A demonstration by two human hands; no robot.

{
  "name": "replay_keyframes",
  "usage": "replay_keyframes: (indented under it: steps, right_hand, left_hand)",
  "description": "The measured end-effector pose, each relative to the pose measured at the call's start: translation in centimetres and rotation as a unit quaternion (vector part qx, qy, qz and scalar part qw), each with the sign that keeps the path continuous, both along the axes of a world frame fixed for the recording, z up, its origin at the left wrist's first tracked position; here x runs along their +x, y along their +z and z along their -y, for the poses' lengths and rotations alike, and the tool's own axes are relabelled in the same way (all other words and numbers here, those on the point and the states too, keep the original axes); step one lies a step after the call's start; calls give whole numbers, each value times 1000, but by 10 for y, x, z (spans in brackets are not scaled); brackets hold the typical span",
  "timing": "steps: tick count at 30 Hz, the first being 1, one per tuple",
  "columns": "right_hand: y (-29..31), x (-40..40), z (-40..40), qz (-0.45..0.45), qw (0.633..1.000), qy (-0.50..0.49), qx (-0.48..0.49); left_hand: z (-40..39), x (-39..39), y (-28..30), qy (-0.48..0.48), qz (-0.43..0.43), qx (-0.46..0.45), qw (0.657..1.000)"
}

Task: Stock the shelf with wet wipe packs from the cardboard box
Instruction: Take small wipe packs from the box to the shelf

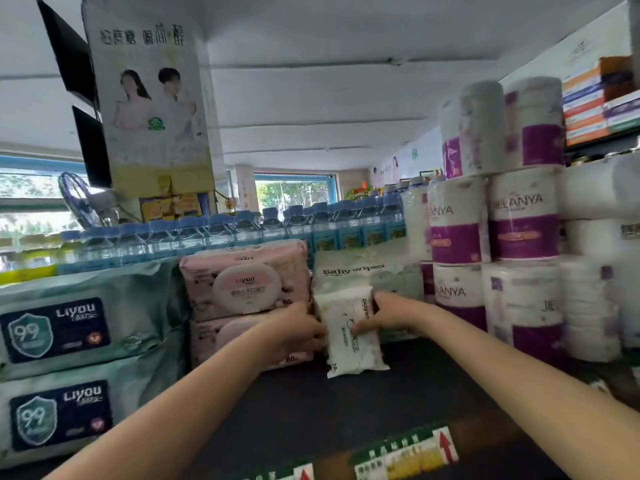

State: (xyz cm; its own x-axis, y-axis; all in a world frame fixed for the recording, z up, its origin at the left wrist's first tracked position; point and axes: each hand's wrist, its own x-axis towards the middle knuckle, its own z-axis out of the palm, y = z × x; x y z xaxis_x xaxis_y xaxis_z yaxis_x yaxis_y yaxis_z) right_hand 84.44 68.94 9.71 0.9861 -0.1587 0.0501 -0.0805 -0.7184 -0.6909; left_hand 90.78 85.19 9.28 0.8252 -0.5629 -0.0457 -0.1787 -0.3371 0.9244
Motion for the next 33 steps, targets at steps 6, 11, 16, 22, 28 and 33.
replay_keyframes:
  steps: [6, 11, 16, 22, 28, 33]
  right_hand:
    - [5, -3, 4, -14, 998, -15, -60]
    - [12, -37, 5, 54, 992, -85, -69]
    - [21, -129, -7, 63, 993, -92, -48]
    - [-22, -268, -34, -42, 977, -176, -112]
    - [-111, -470, -67, -198, 927, -305, -96]
    - [-185, -664, -114, -274, 841, -465, 30]
  left_hand:
    - [2, 1, -1, 34, 82, 118, 989]
    - [-12, -32, 15, 104, 332, 148, 926]
    - [-21, -95, 32, 49, 368, -40, 928]
    - [4, -203, -16, -155, 342, -124, 919]
    - [28, -361, -128, -428, 230, -44, 873]
    - [18, -495, -215, -593, 210, 37, 776]
